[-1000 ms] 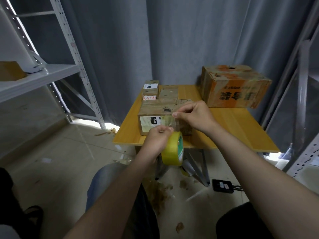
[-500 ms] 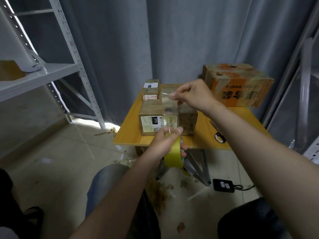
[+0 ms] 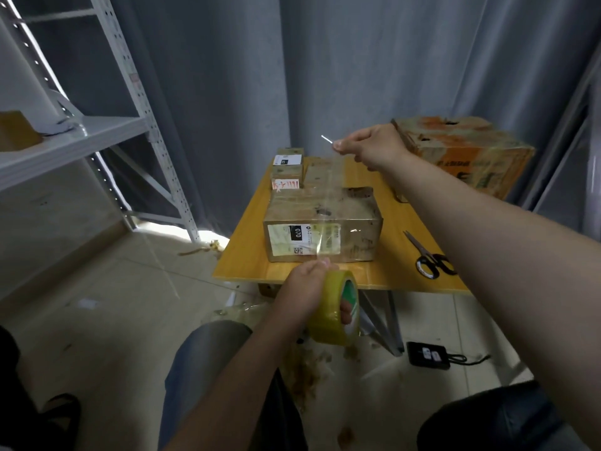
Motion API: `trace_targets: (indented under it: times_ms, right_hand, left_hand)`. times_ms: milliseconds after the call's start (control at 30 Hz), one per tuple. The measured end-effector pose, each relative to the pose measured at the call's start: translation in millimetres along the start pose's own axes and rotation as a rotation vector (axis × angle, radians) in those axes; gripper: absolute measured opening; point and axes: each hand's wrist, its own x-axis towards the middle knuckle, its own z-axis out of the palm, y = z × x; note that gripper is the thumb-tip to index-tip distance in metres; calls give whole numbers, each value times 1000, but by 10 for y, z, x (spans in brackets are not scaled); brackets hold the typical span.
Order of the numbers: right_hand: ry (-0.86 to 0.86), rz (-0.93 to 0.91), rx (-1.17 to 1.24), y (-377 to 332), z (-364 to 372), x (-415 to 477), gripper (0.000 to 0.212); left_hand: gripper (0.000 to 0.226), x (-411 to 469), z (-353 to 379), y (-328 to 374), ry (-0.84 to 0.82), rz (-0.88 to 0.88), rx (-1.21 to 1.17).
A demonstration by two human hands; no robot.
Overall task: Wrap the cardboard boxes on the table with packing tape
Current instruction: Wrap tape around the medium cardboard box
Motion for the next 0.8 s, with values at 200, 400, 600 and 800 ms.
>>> trace_targets:
  times_ms: [200,400,600,800]
  right_hand:
    - [-4,56,4,142,198,313,29]
    - [1,152,-74,389,328,465,28]
    - [-35,225,-293,557,468,484,25]
    - [-59,282,-590,643,522,514,37]
  left_hand:
    - [24,143,-99,122,72,-18,32]
    - [23,220,-133,211,36,-60,73]
    - [20,258,-146,255,0,-100,161]
    - [16,275,-159,272,-8,-98,221]
